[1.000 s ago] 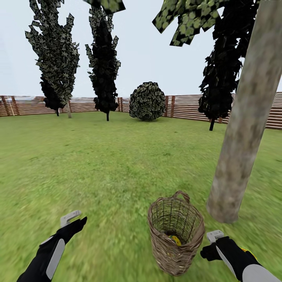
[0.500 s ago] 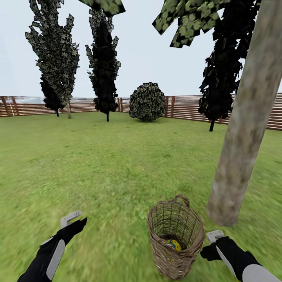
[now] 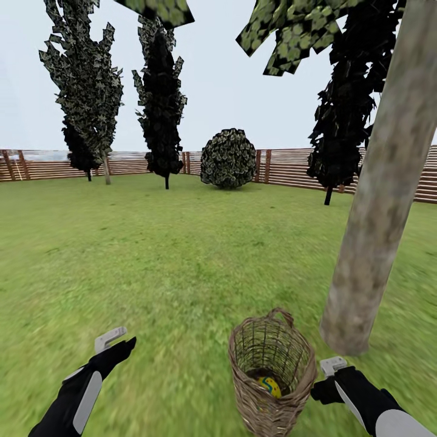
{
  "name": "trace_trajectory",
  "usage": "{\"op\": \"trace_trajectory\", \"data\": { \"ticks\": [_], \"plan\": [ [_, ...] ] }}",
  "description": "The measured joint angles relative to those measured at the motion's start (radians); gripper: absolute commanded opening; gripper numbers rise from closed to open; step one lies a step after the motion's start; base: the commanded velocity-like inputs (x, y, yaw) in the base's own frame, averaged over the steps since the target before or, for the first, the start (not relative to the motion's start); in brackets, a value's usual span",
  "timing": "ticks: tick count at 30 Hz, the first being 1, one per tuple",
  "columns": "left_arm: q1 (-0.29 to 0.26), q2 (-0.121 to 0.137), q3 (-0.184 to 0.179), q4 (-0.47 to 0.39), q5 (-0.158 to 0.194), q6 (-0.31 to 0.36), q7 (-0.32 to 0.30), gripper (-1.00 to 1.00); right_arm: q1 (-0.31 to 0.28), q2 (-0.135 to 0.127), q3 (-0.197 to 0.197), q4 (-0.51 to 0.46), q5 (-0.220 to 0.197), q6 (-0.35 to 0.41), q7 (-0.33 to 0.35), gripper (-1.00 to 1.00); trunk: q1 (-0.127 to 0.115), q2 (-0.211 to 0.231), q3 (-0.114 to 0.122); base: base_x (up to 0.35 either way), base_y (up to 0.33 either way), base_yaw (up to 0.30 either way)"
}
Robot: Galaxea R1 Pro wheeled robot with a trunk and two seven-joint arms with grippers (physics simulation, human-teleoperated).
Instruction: Take the three Easter eggs out of the wicker basket on the lawn in the garden, then place them on the lawn next to a single tree (choose any tree) so that all three eggs are next to the same tree and none are left in the basket.
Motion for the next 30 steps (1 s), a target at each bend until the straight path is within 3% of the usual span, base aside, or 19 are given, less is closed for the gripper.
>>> {"op": "trace_trajectory", "data": {
  "ticks": [8,21,30],
  "plan": [
    [0.000,-0.001,-0.001,-0.001,0.001,-0.018,-0.005,1.00,0.000,0.000,0.000,0.000,0.000,0.000,0.000,1.00,-0.012,0.021,0.009,0.013,0.002,0.000],
    [0.000,0.002,0.006,0.003,0.007,-0.036,-0.010,1.00,0.000,0.003,0.001,0.000,0.000,0.000,0.000,1.00,-0.012,0.021,0.010,0.292,0.065,0.000],
    [0.000,0.000,0.004,0.004,0.006,-0.038,-0.010,1.00,0.000,0.004,0.002,0.000,0.000,0.000,0.000,1.00,-0.012,0.021,0.009,0.036,0.018,0.000]
  ]
}}
